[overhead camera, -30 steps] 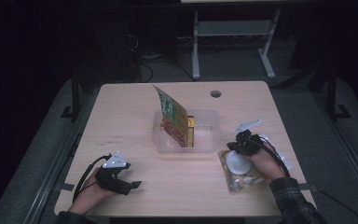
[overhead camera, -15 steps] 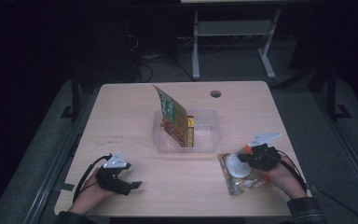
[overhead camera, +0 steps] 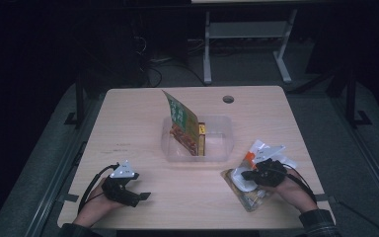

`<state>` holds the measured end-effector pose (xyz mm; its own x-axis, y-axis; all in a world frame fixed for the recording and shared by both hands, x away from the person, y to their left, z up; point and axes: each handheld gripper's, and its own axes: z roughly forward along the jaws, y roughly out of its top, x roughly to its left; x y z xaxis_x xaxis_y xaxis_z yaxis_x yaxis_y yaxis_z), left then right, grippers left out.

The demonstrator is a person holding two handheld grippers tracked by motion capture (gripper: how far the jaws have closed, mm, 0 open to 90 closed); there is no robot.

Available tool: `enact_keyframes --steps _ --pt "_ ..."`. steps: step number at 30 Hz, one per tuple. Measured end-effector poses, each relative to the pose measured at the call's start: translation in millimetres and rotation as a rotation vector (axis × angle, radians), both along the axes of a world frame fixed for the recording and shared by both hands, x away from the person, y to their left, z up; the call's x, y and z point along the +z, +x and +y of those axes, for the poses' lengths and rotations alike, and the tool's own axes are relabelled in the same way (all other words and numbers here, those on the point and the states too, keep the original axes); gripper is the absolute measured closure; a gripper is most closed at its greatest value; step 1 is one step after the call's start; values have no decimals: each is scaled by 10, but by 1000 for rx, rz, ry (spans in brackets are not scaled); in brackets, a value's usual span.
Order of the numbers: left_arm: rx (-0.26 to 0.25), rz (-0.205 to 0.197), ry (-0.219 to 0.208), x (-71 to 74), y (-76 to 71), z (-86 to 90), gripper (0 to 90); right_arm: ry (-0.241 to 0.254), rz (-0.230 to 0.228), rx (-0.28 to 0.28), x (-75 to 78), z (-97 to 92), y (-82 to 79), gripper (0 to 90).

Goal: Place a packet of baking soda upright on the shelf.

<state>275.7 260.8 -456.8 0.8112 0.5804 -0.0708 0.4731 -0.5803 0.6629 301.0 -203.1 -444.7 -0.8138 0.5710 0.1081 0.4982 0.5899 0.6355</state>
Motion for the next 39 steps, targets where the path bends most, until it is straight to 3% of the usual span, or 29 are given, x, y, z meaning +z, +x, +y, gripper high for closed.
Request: enact_keyframes --steps 10,19,23,24,25,26,29,31,34,39 --pt "-13 -1 1 8 -2 -15 149 14 -2 110 31 303 -111 899" --pt "-25 3 -28 17 -8 -61 149 7 -10 173 55 513 -138 899" --pt "-43 2 -52 55 -5 -141 149 3 -1 230 40 636 -157 900" --pt "-45 0 -65 67 -4 -178 149 -16 14 262 4 719 -186 899" --pt "-47 -3 -70 82 0 -207 149 -86 -32 297 -48 785 -206 899" --pt "-47 -5 -83 96 6 -252 149 -102 -40 316 -75 816 -218 899" --pt "-58 -20 -110 153 51 -399 149 -15 -37 282 28 729 -193 899" --pt "-80 -27 -116 185 91 -533 156 32 -40 216 133 613 -178 899" --pt "-94 -18 -138 208 142 -730 162 66 -47 152 194 487 -168 891" --pt "-132 4 -183 217 229 -1151 196 88 -78 65 233 299 -126 763"
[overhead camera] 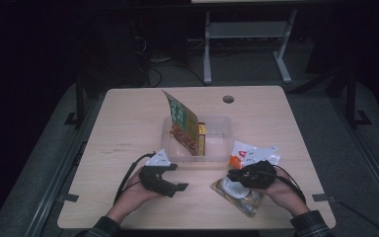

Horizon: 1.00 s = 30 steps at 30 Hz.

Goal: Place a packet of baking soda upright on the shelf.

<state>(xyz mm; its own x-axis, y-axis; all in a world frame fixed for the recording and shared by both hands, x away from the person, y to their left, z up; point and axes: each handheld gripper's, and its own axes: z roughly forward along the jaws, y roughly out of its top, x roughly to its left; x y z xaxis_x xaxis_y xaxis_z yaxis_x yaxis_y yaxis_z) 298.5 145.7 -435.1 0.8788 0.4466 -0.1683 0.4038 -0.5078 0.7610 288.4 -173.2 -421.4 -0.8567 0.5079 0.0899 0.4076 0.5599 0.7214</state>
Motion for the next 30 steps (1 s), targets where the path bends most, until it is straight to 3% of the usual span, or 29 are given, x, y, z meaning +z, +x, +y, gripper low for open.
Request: enact_keyframes --steps 2,8,13,20,23,30 --pt "-23 5 -11 -18 48 -190 207 12 -16 -32 18 -66 19 684" --pt "-53 28 -25 -152 143 -675 247 34 -48 -118 54 -217 44 577" --pt "-92 58 -29 -265 228 -943 303 40 -62 -201 58 -392 52 531" --pt "-122 99 -58 -284 325 -1065 343 50 -70 -273 61 -531 42 525" --pt "-136 118 -59 -311 348 -1127 355 52 -74 -279 65 -541 47 525" --pt "-186 151 -77 -354 382 -1276 482 56 -84 -282 67 -553 40 523"
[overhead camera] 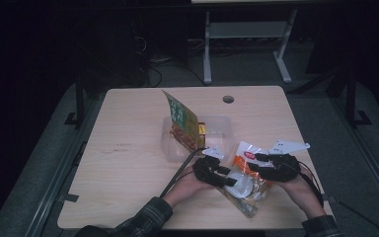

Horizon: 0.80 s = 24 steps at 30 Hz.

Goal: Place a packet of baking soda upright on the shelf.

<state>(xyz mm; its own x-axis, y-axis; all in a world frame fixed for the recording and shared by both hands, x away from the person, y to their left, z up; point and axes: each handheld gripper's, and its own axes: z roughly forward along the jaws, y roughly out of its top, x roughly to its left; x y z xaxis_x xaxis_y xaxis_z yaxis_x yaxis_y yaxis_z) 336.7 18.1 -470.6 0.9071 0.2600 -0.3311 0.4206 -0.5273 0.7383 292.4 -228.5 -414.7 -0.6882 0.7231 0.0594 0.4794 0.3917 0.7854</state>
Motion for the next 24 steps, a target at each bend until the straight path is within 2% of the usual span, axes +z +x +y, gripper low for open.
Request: enact_keyframes --steps 5,9,11,13,15,24 --pt "-40 22 -10 4 8 -34 661 11 -5 -7 9 -20 -1 510" --pt "-47 4 -3 41 3 -30 805 13 -12 -19 17 -28 2 471" --pt "-55 -20 0 72 -18 -31 869 18 -15 -32 34 -33 -5 443" --pt "-70 -53 18 105 -45 -35 890 29 -34 -48 68 -56 -7 404" --pt "-77 -73 19 133 -69 -36 897 44 -50 -64 100 -88 -5 382" --pt "-107 -104 -3 255 -148 -53 900 80 -81 -108 173 -209 -26 352"
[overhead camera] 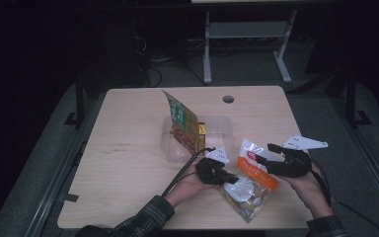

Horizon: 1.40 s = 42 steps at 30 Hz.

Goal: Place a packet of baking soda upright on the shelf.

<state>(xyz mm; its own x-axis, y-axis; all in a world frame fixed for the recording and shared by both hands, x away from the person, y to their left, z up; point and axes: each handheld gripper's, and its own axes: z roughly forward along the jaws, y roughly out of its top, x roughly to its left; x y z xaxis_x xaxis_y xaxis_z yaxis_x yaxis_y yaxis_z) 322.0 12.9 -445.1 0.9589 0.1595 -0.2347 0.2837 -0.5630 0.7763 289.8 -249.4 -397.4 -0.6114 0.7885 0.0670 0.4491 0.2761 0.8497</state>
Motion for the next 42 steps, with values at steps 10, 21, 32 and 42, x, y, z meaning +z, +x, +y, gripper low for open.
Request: enact_keyframes --steps 10,21,32,42 --pt "33 -46 -40 257 0 223 900 45 -49 14 105 -40 -65 301" --pt "116 -112 -79 502 -11 604 900 118 -28 109 83 -47 -81 254" --pt "181 -121 -114 609 -31 887 900 169 57 245 -102 170 -31 317" --pt "207 -99 -152 635 -59 1017 900 247 143 365 -191 321 29 720"
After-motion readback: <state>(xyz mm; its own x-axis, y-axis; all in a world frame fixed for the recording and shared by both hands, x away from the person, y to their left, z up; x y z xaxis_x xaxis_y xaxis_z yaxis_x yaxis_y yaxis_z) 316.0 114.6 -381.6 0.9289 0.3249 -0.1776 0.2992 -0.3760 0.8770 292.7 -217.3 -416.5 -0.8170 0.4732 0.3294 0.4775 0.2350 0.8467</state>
